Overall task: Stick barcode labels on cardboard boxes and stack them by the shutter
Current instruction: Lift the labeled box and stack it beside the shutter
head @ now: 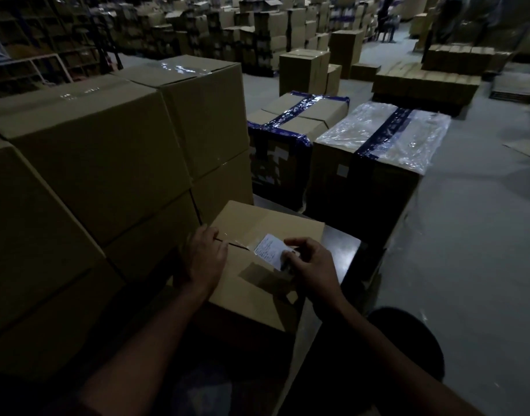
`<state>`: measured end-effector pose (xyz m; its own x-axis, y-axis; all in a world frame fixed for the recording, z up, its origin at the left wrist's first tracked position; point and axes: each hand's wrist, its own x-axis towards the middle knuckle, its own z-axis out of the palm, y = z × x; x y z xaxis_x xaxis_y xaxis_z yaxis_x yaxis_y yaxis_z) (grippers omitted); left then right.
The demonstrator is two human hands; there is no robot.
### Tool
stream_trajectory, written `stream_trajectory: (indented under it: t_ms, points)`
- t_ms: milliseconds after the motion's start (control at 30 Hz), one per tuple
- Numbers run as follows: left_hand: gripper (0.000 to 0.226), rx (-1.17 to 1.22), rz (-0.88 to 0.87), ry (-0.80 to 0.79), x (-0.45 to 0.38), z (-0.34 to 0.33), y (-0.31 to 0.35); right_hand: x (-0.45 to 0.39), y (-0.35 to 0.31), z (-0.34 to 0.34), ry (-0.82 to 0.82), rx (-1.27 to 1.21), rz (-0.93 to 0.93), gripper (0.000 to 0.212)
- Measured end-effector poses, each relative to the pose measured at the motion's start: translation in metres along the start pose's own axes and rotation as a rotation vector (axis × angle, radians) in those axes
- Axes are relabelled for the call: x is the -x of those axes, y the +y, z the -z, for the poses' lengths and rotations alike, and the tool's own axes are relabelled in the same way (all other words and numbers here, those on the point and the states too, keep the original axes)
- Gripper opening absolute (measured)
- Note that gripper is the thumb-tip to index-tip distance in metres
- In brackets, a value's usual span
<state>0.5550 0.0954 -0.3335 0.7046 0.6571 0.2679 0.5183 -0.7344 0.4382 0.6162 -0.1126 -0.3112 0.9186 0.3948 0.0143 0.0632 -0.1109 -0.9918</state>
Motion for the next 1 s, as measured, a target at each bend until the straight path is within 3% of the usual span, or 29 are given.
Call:
stream_trajectory:
  t_ms: [133,233,433,567,700,833,1000]
  points:
    - [0.027,-0.089,-0.099,0.127,-0.002,-0.001,0.002,0.019,0.004,0.026,0.059,-0.063,-0.048,0.015]
    - [0.026,-0.015,-0.133,0.16,0.011,0.0,0.021,0.028,0.014,0.05,0.128,-0.055,-0.116,0.016]
    - [0.018,0.338,-0.36,0.018,0.078,-0.026,0.109,0.046,0.051,0.101,0.287,-0.141,-0.329,0.026]
    - [0.015,0.463,-0.47,-0.065,0.127,-0.053,0.17,0.052,0.068,0.137,0.35,-0.17,-0.409,0.016]
    - [0.026,0.447,-0.5,-0.329,0.165,-0.11,0.202,0.058,0.097,0.179,0.433,-0.192,-0.54,0.014]
    - [0.03,0.313,-0.36,-0.686,0.184,-0.17,0.214,0.06,0.146,0.219,0.487,-0.173,-0.75,0.019]
    - [0.042,0.174,-0.259,-0.879,0.195,-0.22,0.234,0.062,0.2,0.259,0.471,-0.19,-0.927,0.014]
